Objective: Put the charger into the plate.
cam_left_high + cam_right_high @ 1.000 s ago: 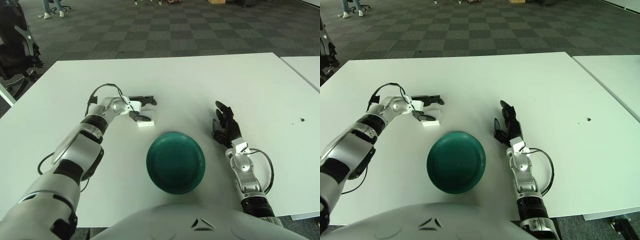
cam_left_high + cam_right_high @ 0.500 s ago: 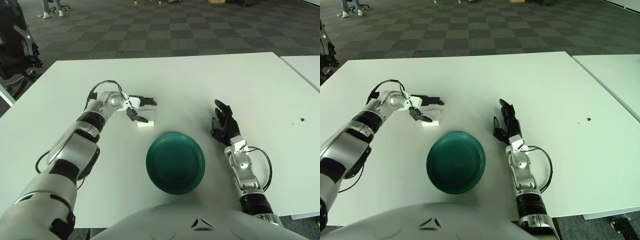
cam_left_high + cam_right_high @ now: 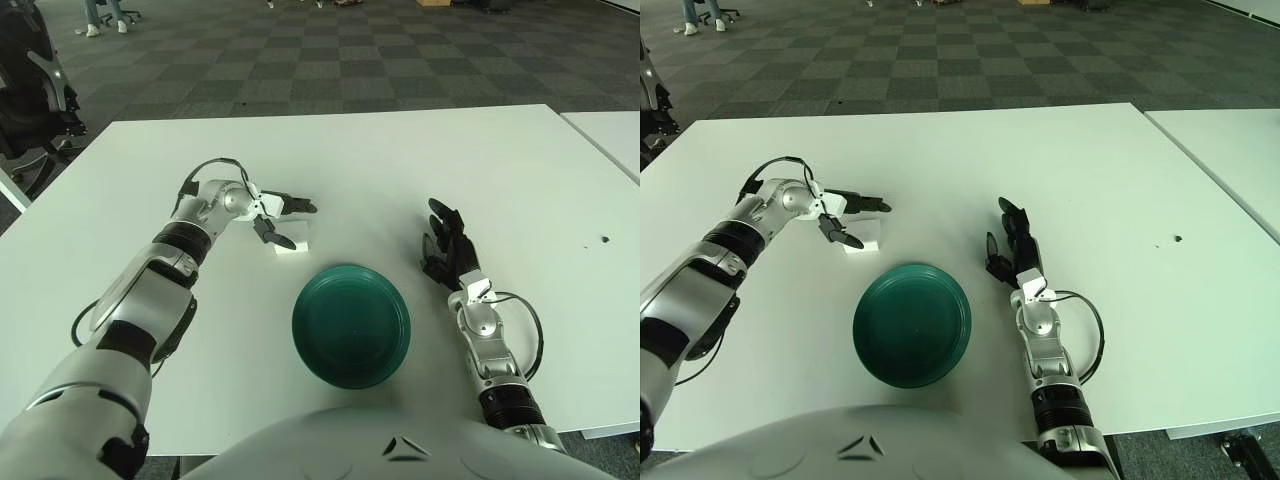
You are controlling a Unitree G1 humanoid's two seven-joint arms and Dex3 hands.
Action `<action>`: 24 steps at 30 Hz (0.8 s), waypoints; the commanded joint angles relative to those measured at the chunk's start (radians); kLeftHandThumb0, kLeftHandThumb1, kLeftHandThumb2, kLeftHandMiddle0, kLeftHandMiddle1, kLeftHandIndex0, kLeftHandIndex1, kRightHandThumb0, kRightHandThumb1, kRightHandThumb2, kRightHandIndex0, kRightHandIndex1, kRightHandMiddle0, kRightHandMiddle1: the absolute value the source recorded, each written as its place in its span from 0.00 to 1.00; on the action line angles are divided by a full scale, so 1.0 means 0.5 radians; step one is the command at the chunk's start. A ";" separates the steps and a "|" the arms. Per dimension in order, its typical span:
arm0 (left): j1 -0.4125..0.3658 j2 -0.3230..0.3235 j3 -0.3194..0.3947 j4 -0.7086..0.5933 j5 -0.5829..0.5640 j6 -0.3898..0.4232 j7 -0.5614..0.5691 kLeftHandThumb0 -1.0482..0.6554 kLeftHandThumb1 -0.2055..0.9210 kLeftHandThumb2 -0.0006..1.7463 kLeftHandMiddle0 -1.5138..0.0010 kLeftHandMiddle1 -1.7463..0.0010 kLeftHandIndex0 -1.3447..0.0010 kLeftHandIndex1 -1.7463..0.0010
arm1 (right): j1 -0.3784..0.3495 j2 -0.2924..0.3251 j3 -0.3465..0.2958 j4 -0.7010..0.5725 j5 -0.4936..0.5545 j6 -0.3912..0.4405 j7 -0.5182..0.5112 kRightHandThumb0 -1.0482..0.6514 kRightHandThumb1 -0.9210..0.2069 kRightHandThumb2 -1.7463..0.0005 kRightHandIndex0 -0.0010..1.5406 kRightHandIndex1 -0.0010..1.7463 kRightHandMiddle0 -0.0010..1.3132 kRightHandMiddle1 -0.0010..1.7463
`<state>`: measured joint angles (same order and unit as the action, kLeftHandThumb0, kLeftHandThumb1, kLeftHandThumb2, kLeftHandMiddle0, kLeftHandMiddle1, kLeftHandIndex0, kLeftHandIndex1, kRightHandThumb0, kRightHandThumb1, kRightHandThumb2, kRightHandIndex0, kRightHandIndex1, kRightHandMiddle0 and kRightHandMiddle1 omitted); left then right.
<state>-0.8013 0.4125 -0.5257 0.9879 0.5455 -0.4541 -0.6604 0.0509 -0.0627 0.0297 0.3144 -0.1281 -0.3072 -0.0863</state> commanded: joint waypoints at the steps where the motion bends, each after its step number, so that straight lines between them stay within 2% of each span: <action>1: 0.084 -0.020 -0.117 0.201 0.157 0.035 0.161 0.04 1.00 0.29 0.96 1.00 1.00 0.81 | 0.245 0.048 0.052 0.425 -0.010 0.307 0.044 0.23 0.00 0.52 0.15 0.01 0.00 0.30; 7: 0.070 -0.007 -0.175 0.198 0.210 0.029 0.206 0.03 1.00 0.30 0.98 1.00 1.00 0.77 | 0.251 0.044 0.055 0.418 -0.010 0.303 0.050 0.23 0.00 0.52 0.16 0.01 0.00 0.30; 19: 0.148 -0.006 -0.291 0.104 0.296 0.103 0.190 0.00 1.00 0.33 1.00 1.00 1.00 0.75 | 0.261 0.058 0.048 0.398 -0.007 0.316 0.026 0.24 0.00 0.52 0.16 0.00 0.00 0.30; 24: 0.189 -0.036 -0.330 0.143 0.328 0.127 0.261 0.00 1.00 0.35 1.00 1.00 1.00 0.75 | 0.263 0.058 0.047 0.390 -0.002 0.328 0.033 0.25 0.00 0.52 0.16 0.01 0.00 0.30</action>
<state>-0.7988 0.4146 -0.6220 1.0073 0.6348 -0.4434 -0.5196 0.0499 -0.0662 0.0289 0.3258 -0.1287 -0.3072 -0.0866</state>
